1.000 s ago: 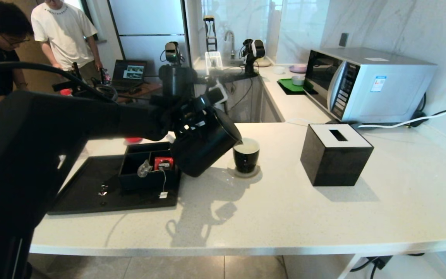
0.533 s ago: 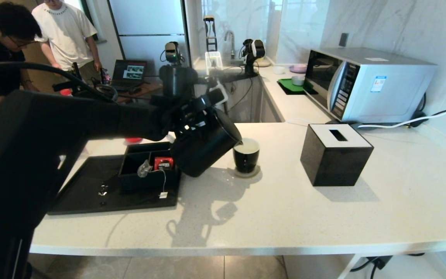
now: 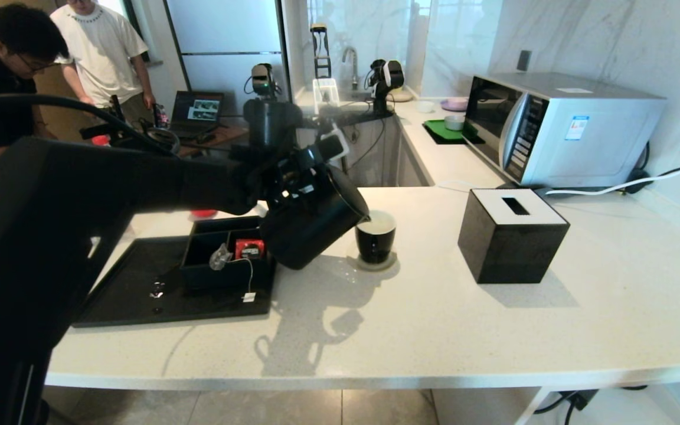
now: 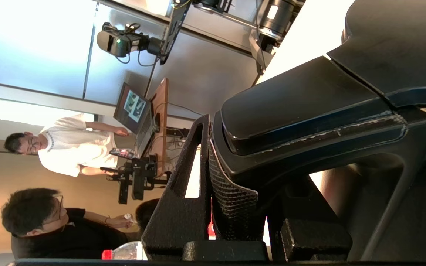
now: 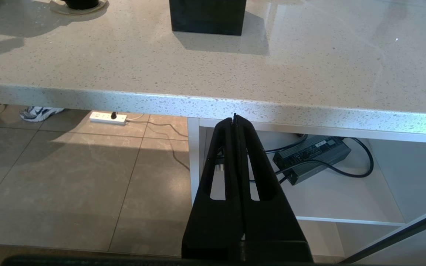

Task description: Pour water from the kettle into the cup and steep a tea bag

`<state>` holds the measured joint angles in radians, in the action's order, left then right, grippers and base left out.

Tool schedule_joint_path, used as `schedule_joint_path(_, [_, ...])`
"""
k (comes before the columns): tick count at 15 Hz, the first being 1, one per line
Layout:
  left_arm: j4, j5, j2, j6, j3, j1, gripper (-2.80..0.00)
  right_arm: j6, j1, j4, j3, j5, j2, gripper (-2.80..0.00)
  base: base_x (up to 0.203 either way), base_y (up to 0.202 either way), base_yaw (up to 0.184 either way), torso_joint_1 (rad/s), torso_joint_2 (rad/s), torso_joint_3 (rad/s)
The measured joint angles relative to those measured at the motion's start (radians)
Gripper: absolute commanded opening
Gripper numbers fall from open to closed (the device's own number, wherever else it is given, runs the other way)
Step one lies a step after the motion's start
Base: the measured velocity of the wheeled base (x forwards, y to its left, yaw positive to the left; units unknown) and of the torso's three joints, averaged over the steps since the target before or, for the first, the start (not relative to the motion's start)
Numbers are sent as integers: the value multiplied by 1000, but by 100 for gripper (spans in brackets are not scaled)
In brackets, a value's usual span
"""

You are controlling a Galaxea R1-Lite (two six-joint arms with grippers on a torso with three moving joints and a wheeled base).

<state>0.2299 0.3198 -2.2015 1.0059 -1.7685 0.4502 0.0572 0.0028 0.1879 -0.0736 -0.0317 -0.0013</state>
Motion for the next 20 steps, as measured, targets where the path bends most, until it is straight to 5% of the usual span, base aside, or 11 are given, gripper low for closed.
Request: schedule_joint_path(20, [1,0,0,-1,0,-1,-280,0,0,0,0,0,0,-280,0,0,0,0,0,0])
